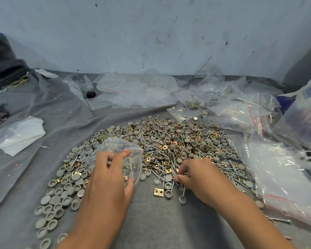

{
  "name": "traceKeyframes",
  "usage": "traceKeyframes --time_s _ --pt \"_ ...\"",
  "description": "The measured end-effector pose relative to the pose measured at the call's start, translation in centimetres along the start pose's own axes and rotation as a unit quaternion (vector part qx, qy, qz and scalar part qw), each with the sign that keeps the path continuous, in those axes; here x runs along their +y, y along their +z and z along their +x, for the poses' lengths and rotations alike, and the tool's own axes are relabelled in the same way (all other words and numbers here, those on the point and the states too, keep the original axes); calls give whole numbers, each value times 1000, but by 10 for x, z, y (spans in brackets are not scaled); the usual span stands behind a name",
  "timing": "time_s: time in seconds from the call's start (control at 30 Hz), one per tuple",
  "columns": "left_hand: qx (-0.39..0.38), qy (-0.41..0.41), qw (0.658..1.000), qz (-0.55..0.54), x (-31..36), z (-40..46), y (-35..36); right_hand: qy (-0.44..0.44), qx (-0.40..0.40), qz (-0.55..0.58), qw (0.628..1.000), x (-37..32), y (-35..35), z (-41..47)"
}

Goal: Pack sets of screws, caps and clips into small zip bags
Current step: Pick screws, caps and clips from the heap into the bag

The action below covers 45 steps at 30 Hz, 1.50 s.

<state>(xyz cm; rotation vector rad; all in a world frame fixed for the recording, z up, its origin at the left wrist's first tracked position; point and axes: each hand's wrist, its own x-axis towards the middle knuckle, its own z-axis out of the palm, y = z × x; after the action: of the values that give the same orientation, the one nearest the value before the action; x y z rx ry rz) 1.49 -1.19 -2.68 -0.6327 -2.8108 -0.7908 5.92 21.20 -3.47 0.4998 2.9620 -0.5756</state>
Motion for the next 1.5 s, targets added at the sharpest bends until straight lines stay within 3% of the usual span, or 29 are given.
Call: traceKeyframes --time_s 0.13,0.23,0.3,0.37,0.47,0.73,0.9,0.97,1.13,1.27,1.5 --pt "-5 -6 1000 -14 -1 -1 2 -3 -26 41 999 2 -3 0" --pt "-4 2 1000 -24 -3 0 4 -30 6 140 990 3 -10 -2" --pt "5 13 999 -48 -3 0 6 -75 57 259 961 -2 -15 -6" --pt "8 24 997 -79 -2 -1 7 -147 88 380 909 -17 -17 -12" --pt "10 34 992 -117 1 -3 7 -231 90 429 868 -43 -8 -19" --pt "4 60 987 -147 4 -3 7 -262 200 290 898 -55 10 -17" --pt "18 48 987 -150 -1 -3 6 -229 222 313 895 -45 0 -18" --pt "28 45 987 -151 -3 -3 5 -179 202 285 920 -32 -7 -12" --pt "33 50 989 -134 -1 -4 4 -105 52 116 986 -5 -7 -8" --pt "36 58 992 -111 0 -5 6 -139 8 -19 990 -6 2 -10" --pt "28 55 992 -106 -2 -5 6 -182 -35 -46 982 2 -5 -11"
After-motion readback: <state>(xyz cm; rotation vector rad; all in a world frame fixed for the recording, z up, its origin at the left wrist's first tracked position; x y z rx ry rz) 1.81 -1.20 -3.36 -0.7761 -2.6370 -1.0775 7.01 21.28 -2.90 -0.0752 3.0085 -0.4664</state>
